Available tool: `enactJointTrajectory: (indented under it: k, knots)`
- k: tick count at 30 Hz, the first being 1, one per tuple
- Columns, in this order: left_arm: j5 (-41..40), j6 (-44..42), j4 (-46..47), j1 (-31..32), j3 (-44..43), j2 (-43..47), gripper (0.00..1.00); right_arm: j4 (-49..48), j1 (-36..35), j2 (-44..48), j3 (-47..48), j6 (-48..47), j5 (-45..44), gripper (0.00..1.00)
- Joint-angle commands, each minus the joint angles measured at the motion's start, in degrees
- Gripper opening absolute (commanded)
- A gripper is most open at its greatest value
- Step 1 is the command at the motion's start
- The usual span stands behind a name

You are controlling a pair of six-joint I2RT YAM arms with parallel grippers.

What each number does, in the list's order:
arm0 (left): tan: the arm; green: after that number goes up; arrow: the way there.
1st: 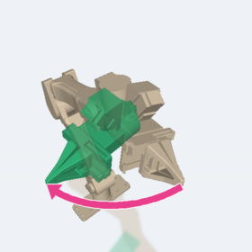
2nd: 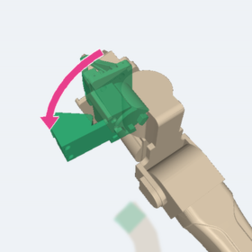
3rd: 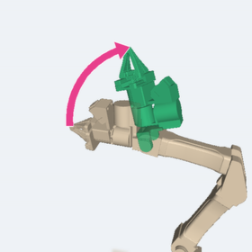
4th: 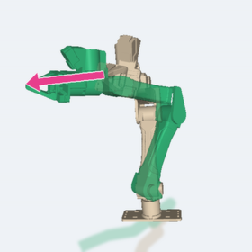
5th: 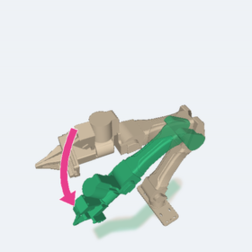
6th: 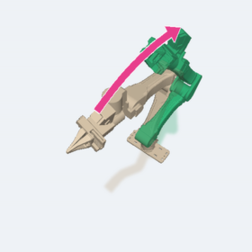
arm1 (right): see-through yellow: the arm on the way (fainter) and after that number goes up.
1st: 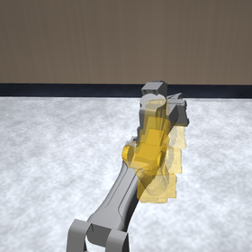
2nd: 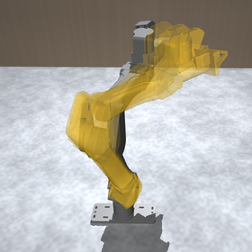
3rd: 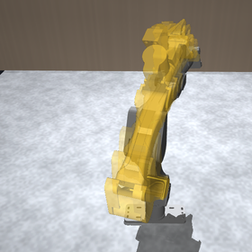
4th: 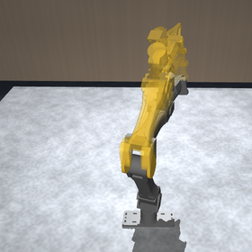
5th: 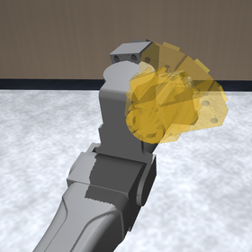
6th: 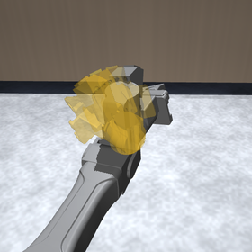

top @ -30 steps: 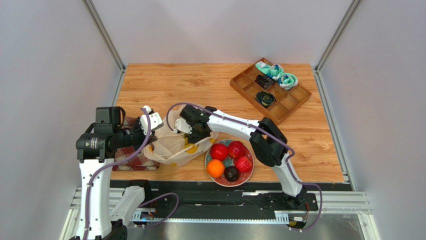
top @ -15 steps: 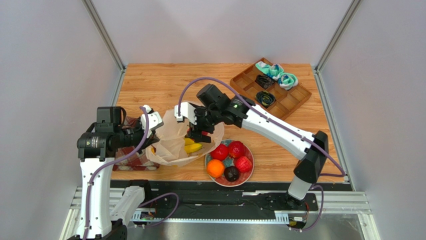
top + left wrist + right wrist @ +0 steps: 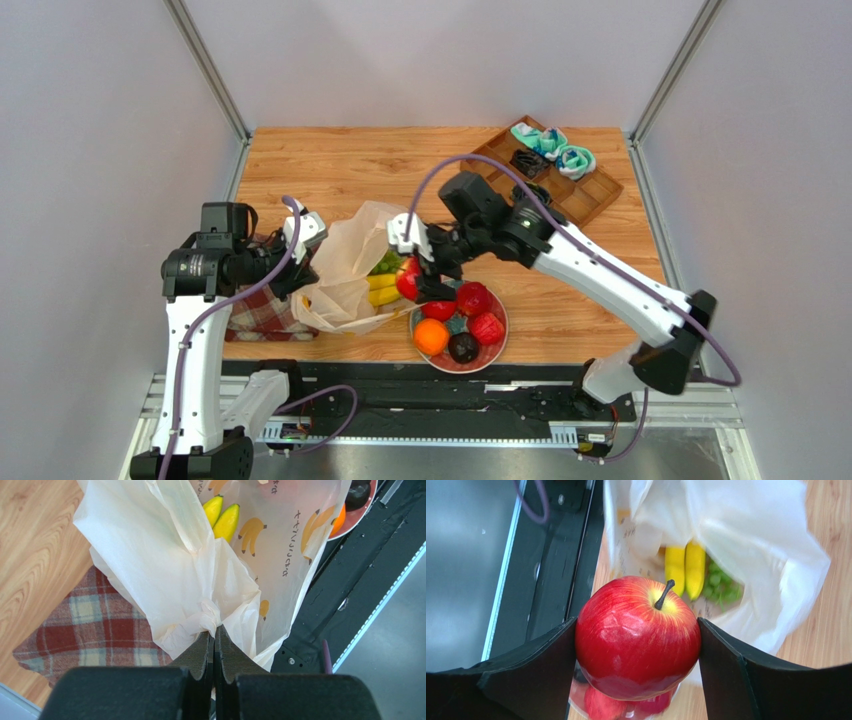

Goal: Take the fake fruits out of the plastic bag
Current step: Take out the fake fruit from the plastic bag, then place the fake fruit on the plate.

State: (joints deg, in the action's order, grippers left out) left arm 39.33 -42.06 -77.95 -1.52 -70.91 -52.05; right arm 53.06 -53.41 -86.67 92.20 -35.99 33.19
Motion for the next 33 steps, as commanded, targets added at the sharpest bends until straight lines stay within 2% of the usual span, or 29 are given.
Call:
enactJointTrajectory:
  k: [1,4,6,17,19,20,22,23,24,26,33]
  knots:
    - [-0.4,2.33,-2.47,0.03,-0.45,-0.85,0.0,3.37,1.02,11.16,-10.71,-9.35,-2.42,0.42]
    - [-0.4,2.69,-2.38,0.11,-0.54,-1.21,0.0,1.01,0.94,14.95,-19.3,-11.91,-4.44,0.43]
    - [-0.31,2.78,-2.55,0.11,-0.63,-1.3,0.0,-0.75,0.94,15.04,-21.71,-12.53,-5.68,0.43]
    - [-0.31,3.56,-3.61,0.11,-0.98,-0.51,0.0,-11.83,1.2,8.81,-32.61,-13.93,-9.55,0.44]
    - [-0.13,3.83,-3.52,0.11,-0.98,-0.07,0.0,-13.06,1.11,8.54,-33.14,-13.76,-9.46,0.51]
    - [-0.22,3.83,-3.52,0.11,-0.98,0.02,0.0,-13.07,1.11,8.19,-33.31,-13.93,-9.46,0.59]
    - [-0.4,3.92,-3.43,0.03,-0.89,0.11,0.0,-12.01,1.11,8.36,-33.93,-14.9,-9.46,0.67]
    - [-0.4,3.92,-3.61,0.02,-0.89,0.2,0.0,-11.93,1.11,8.54,-34.37,-15.25,-9.89,0.89]
    - [-0.4,4.01,-3.61,0.11,-0.98,0.2,0.0,-11.49,1.03,8.89,-34.81,-15.51,-9.9,0.93]
    - [-0.4,3.92,-3.61,0.11,-0.89,0.11,0.0,-10.7,1.11,9.42,-34.46,-15.43,-10.16,1.0]
    - [0.04,3.39,-4.05,0.03,-0.98,-0.42,0.0,-3.76,1.2,11.26,-28.49,-11.92,-9.02,1.0]
